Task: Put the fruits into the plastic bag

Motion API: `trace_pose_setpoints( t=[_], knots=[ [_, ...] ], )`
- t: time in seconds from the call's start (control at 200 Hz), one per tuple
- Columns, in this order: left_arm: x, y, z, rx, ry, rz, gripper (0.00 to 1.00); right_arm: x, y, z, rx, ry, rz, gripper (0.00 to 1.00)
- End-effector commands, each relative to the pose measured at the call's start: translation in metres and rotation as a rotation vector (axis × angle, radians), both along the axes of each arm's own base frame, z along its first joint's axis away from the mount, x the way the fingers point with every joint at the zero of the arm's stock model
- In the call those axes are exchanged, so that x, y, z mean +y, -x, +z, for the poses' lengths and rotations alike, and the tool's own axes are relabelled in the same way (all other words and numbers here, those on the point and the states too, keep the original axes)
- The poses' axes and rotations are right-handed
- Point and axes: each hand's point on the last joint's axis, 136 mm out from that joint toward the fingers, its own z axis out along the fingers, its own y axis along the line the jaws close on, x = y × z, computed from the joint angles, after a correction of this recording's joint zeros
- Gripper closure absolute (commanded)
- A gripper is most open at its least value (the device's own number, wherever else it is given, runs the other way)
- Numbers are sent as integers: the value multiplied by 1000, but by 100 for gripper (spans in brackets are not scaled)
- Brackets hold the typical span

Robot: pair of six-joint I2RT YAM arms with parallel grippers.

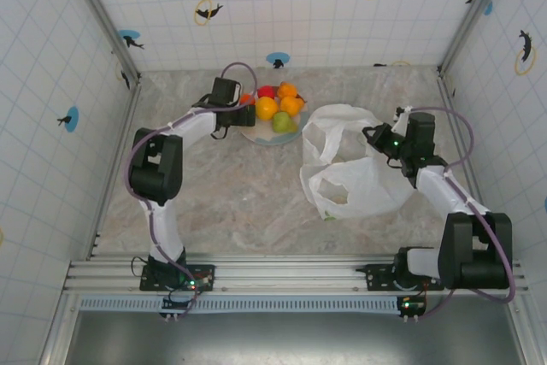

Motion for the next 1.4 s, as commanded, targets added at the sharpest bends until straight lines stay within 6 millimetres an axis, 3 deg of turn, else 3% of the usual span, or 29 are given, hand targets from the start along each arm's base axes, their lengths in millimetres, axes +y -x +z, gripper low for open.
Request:
trace_pose_setpoints(
  t=[0.0, 0.225, 0.711, 0.876, 1.026, 1.111, 1.211, 1.331, 1.391],
  knots=[
    [-3, 2, -12, 59, -27, -48, 2, 6, -10, 21, -66, -18, 29, 100],
    [-7, -5, -26, 88, -38, -72, 5, 6, -9, 20, -67, -22, 26, 100],
    [-16, -15, -36, 122, -25, -87, 28, 4, -5, 19, -64, -14, 22, 100],
    [-15, -10, -23, 113, -13, -81, 39, 4, -5, 22, -69, -15, 21, 100],
    [-11, 2, 9, 71, 23, -58, 42, 4, -6, 23, -71, -14, 17, 100],
    [-8, 18, 34, 33, 61, -48, 43, 3, -6, 23, -69, -12, 16, 100],
    [-10, 52, 57, -3, 162, -60, 45, 3, -6, 25, -71, -11, 14, 100],
    [-30, 115, 75, -36, 352, -132, 47, 3, -5, 25, -68, -11, 12, 100],
    [-41, 151, 70, -25, 396, -179, 48, 3, -5, 25, -64, -13, 11, 100]
  ],
)
